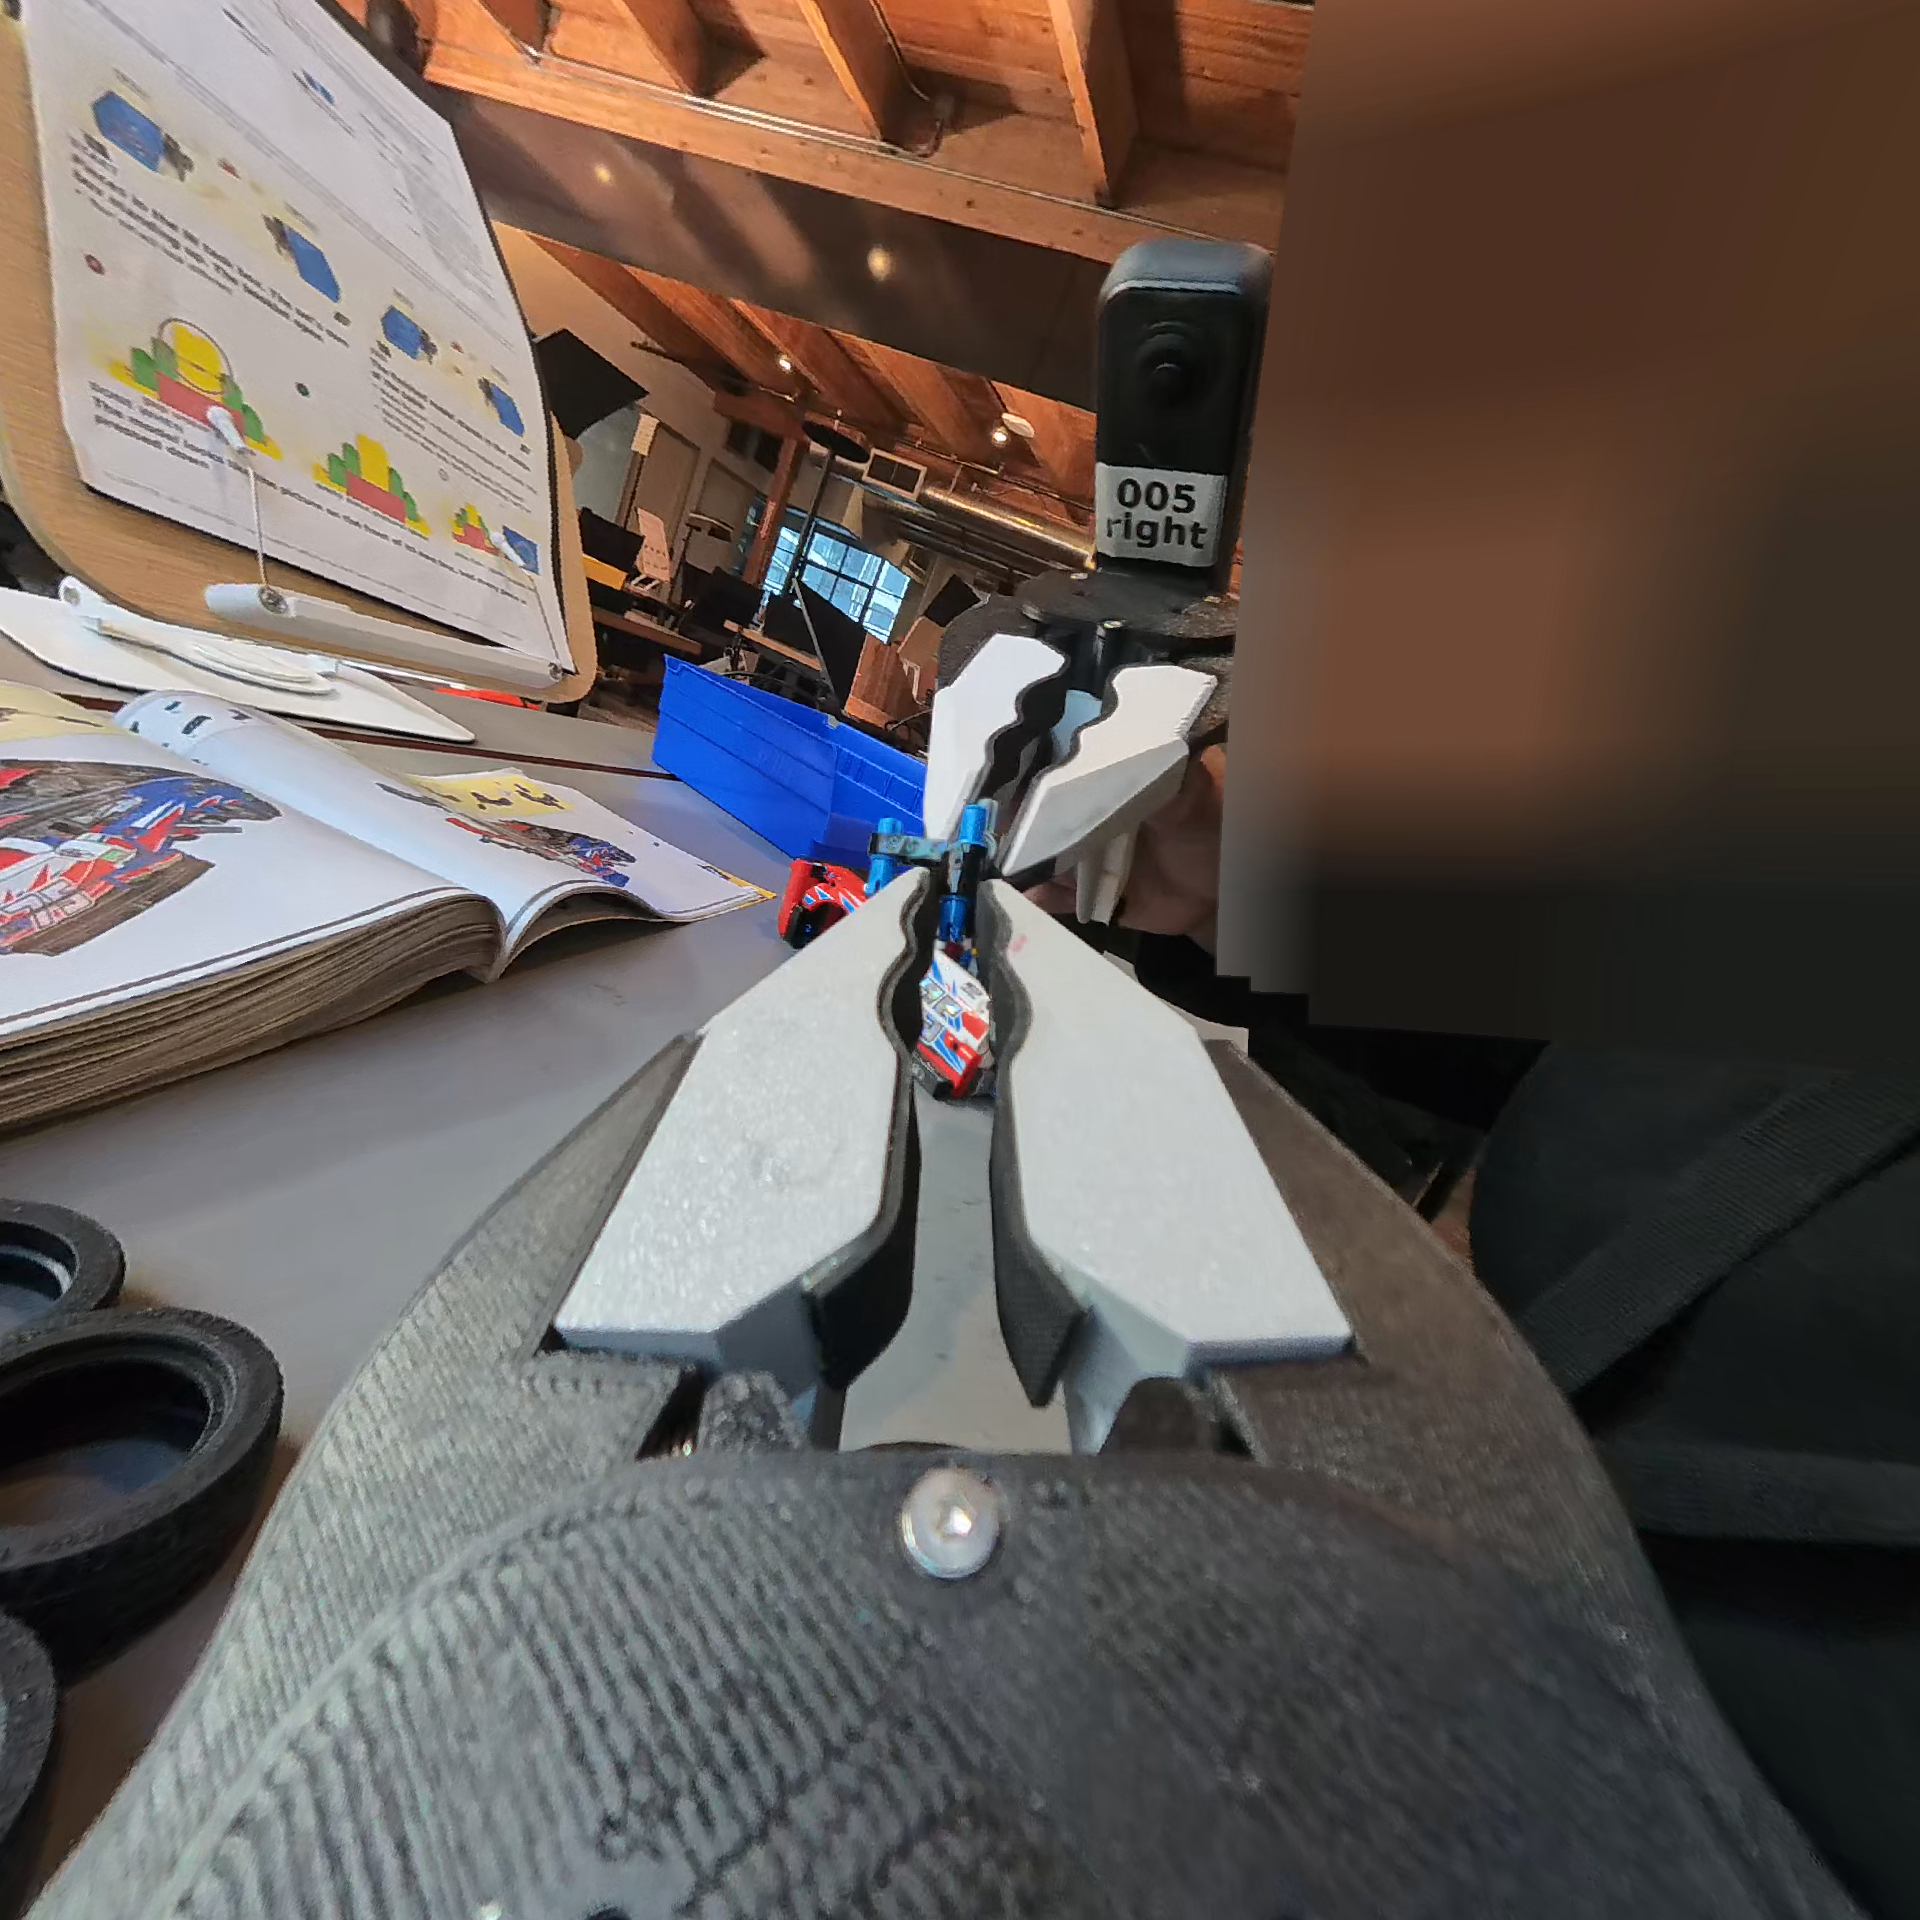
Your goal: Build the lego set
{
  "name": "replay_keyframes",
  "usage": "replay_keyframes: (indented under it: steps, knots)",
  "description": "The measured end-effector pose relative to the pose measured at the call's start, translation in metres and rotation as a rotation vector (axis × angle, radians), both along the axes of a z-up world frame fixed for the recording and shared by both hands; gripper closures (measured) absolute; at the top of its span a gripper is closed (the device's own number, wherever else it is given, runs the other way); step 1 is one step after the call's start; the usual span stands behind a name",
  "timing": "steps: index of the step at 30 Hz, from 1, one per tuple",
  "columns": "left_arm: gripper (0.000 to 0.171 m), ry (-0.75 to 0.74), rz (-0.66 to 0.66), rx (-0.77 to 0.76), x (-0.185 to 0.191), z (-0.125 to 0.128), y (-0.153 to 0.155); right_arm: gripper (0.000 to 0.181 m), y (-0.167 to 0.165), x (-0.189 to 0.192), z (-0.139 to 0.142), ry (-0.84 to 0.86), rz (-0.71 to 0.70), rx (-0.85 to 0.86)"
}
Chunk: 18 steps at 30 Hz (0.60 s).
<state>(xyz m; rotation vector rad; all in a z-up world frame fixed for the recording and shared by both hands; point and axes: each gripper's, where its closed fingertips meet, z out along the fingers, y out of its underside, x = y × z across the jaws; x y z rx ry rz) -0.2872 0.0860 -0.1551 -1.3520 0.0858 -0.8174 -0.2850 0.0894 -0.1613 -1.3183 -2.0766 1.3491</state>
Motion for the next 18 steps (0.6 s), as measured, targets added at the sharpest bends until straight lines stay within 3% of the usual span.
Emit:
replay_keyframes:
  steps: [1, 5, 12, 18]
  knots:
    - [0.168, -0.009, 0.0, -0.011, -0.001, -0.001, 0.001, 0.172, 0.002, -0.001, -0.001, -0.006, -0.013, -0.002]
    - [0.168, -0.082, -0.012, -0.032, -0.009, -0.002, 0.004, 0.158, 0.017, 0.0, -0.002, -0.028, -0.084, -0.016]
    - [0.168, -0.078, -0.053, -0.022, -0.003, -0.001, 0.002, 0.158, 0.014, 0.011, 0.001, -0.021, -0.101, -0.026]
    - [0.168, -0.035, -0.132, -0.01, 0.013, -0.001, -0.003, 0.17, 0.0, 0.021, 0.004, 0.017, -0.066, 0.01]
